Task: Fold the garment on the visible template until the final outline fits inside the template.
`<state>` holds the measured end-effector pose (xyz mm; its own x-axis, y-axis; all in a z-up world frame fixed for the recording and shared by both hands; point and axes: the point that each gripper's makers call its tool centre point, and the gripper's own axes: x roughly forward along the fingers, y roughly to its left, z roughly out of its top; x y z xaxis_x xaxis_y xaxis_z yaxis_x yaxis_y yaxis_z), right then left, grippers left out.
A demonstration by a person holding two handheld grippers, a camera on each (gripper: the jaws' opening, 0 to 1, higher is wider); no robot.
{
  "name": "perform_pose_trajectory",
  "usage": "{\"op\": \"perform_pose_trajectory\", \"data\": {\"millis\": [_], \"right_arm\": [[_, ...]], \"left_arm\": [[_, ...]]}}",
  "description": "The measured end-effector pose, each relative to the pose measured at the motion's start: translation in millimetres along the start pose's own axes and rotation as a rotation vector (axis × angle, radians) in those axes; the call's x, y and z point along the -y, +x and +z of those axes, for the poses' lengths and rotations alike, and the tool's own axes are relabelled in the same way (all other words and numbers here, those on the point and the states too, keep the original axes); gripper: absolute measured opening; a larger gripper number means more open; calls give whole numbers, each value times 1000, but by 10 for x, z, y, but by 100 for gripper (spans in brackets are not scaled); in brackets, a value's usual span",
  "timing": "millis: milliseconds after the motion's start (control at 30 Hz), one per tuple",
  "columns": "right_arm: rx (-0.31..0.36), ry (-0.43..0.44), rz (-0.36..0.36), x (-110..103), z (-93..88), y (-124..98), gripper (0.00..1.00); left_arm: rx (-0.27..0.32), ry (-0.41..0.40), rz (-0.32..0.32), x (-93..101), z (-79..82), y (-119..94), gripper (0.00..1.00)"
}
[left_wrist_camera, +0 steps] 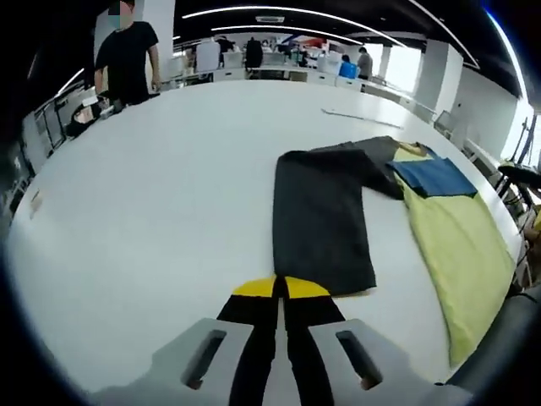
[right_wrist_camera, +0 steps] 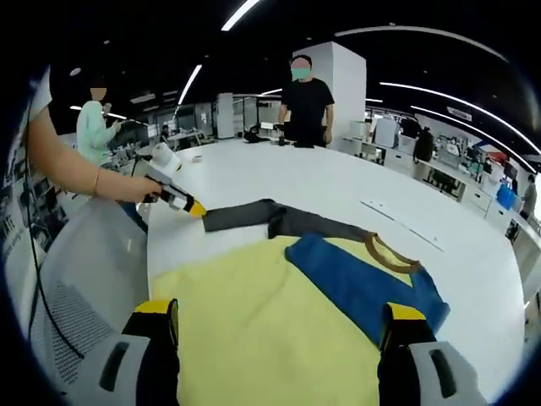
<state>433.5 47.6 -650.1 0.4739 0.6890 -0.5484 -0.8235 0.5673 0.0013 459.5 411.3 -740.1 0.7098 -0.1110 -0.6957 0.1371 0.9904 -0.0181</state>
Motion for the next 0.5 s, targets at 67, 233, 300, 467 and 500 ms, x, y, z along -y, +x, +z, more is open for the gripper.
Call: {"op": "perform_pose_trajectory", "data": {"millis": [67,233,300,467,500], "right_arm": [[6,5,-3,12,11,-15,99],[19,9,-9,27,19,-52,99],[17,8,-5,19,6,-68,99],[14,-8,0,23,-11,-123,99],[13,-10,0,31,-16,-144,99]], "left_arm": [[4,30,21,-80,58,-50,0],[-1,34,47,-239,122,-81,0],[-12,58,60,-299,133,-71,0],[-14,102,43,-376,207,-11,0],[-38,165,47,-424,204,2,0]]}}
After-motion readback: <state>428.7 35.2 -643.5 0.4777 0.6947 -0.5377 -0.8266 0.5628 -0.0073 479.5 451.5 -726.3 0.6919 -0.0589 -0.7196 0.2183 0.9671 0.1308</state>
